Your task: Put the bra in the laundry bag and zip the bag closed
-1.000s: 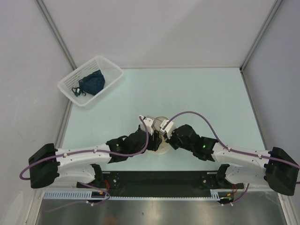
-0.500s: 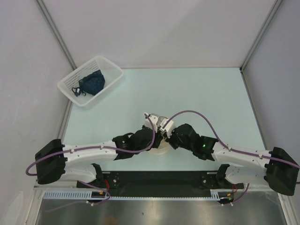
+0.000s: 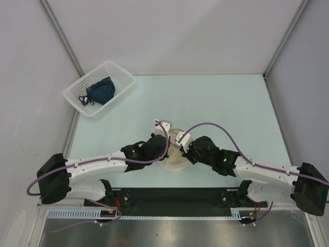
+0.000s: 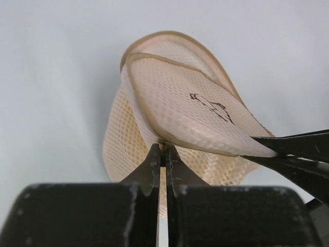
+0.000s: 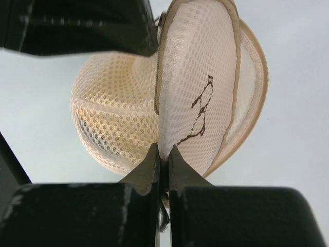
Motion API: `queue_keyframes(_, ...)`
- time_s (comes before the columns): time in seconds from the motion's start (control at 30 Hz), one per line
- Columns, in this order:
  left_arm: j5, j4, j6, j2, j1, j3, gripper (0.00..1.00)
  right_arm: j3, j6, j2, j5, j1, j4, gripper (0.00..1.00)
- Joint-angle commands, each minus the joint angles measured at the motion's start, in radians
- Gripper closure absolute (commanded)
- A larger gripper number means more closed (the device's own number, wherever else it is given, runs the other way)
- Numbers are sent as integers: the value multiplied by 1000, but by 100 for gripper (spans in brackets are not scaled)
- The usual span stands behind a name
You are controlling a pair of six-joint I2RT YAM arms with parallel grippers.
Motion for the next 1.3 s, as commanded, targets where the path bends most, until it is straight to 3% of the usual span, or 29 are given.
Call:
queue_keyframes(0.0,14,14,95,-74,49,-15,100,21,-46,-30,-5,5,-25,100)
queue_keyframes(0.1,45,2,118,-106,94,-23,100,14,-58,-40,-6,-6,-27,100)
queue_keyframes(0.23,204,37,195,-160,137,-38,100,6,-67,-51,1,-28,11,100)
queue_keyframes(0.37,463,105,207,-200,137,-67,100,11,-93,-15,12,-75,50,92)
queue_keyframes(0.47,531,191,166,-240,139,-128,100,20,-116,19,20,-115,91,75)
queue_keyframes(0.5,540,223,145,-244,137,-154,100,35,-139,25,23,-115,76,60)
queue_keyframes(0.53,543,228,137,-240,137,-161,100,41,-148,26,18,-109,68,55)
queue_keyframes(0.57,552,229,135,-235,137,-164,100,40,-162,3,21,-79,65,51)
queue_keyframes(0.6,568,231,134,-228,137,-162,100,11,-176,-23,28,-56,86,39)
queue_keyframes(0.7,582,232,135,-211,137,-161,100,-66,-213,-138,81,33,146,22)
queue_keyframes(0.9,602,222,158,-200,137,-136,100,-111,-233,-234,44,75,160,22)
queue_keyframes(1.13,617,202,166,-206,135,-126,100,-43,-234,-90,-48,75,186,40)
queue_keyframes(1.23,603,191,164,-218,135,-124,100,-22,-225,-50,-31,75,191,61)
queue_keyframes(1.27,536,163,151,-221,137,-124,100,-20,-222,-42,-22,75,179,77)
